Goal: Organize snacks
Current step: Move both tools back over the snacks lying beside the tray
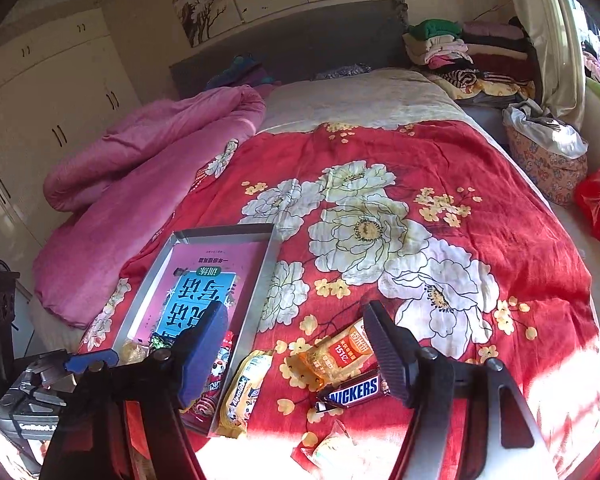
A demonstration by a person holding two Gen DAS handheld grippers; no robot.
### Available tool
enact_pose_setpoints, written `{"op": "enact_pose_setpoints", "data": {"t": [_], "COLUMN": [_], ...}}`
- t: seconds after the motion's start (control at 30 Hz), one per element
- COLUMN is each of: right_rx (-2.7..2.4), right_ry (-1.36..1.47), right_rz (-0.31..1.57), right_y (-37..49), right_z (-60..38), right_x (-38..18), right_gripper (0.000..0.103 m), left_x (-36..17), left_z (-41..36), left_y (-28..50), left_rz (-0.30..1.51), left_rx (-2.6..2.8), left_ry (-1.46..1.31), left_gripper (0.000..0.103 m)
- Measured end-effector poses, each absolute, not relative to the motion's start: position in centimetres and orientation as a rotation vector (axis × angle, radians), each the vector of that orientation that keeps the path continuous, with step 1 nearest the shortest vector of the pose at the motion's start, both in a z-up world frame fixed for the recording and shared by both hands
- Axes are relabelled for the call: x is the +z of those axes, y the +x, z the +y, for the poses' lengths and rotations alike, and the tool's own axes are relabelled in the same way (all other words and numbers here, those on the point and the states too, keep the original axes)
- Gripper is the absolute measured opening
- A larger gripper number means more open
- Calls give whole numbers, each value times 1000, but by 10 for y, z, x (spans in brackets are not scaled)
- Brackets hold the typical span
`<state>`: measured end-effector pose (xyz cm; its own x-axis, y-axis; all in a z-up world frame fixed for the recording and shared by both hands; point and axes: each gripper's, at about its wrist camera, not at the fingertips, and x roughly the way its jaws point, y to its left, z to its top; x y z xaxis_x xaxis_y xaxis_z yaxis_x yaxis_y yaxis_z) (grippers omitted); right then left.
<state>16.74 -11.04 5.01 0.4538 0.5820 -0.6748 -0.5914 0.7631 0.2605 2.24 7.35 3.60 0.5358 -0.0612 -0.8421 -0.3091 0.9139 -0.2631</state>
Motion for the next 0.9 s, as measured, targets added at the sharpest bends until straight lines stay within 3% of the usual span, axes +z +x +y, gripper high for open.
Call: {"op": "enact_pose_setpoints", "data": {"t": [0.53, 0.9], "right_rx": [664, 655], "right_ry": [39, 66], "right_rz": [869, 898], "right_y": [176, 179], "right_z": [-148, -158], "right_x": [35, 24], "right_gripper": [70, 70], "left_x": [22, -2], "left_z": [40, 23], "left_y": [42, 67], "left_rz": [1065, 1127], "left_rx": [64, -7], "left_ry": [-408, -397], "left_gripper": [74, 43]}}
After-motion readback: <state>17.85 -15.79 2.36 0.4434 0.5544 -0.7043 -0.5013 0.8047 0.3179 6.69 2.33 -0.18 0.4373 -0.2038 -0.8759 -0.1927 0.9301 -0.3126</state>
